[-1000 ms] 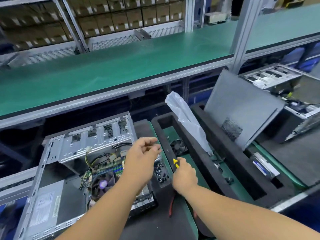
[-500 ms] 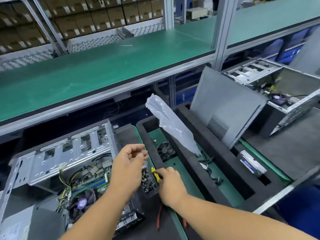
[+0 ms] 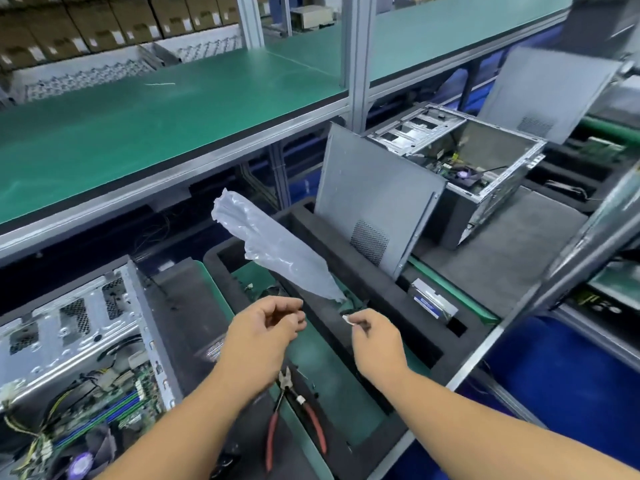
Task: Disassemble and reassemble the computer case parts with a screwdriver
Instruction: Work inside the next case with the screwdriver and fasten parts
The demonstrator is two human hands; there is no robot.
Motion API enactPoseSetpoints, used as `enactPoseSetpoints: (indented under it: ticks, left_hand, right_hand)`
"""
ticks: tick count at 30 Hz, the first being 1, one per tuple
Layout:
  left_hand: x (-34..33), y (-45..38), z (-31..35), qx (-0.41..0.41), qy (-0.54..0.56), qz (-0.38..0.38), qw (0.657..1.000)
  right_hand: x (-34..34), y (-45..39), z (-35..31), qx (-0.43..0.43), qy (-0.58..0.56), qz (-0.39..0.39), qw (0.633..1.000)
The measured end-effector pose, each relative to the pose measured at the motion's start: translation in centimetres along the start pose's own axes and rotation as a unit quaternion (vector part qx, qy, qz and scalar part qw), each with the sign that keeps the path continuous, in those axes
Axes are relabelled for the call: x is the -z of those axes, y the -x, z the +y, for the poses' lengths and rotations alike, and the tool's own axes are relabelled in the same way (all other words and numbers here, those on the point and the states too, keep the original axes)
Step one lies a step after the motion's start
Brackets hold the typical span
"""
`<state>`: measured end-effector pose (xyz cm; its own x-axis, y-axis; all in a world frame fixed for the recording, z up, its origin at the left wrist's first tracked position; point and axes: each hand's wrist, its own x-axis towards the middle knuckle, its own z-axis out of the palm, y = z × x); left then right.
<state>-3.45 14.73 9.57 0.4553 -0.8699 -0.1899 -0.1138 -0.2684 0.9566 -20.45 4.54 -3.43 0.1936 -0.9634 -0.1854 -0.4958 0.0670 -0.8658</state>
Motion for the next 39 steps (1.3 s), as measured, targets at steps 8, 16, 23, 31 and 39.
enactPoseSetpoints:
  ticks: [8,16,23,31,39]
  left_hand:
    - [-3.3,-0.5,0.2,0.007,-0.03,-0.105,0.994]
    - [-5.1,-0.7,1.2,0.0,-0.07,-0.15,0.986]
    - [-3.6,-1.0,1.7,-0.012,-0.082,-0.127,0.989]
    - [-5.2,-0.5,3.4,0.015,-0.014,-0.14,0.99]
    - [-5.9,0.2,3.3,0.012,-0.002,-0.135,0.991]
  right_hand:
    - [7.4,-3.2,1.6,0.034,0.194,0.202,0.959]
    - [12.1,-7.0,1.0,-0.067,0.408,0.022,0.91]
    - [15.1,-5.9,-2.7,-0.036,0.447,0.043,0.893]
    - [16.7,-8.6,-4.0,-0.029,0.376,-0.016,0.926]
    - [14.7,-7.3,-0.8,-0.035,0.45,-0.032,0.892]
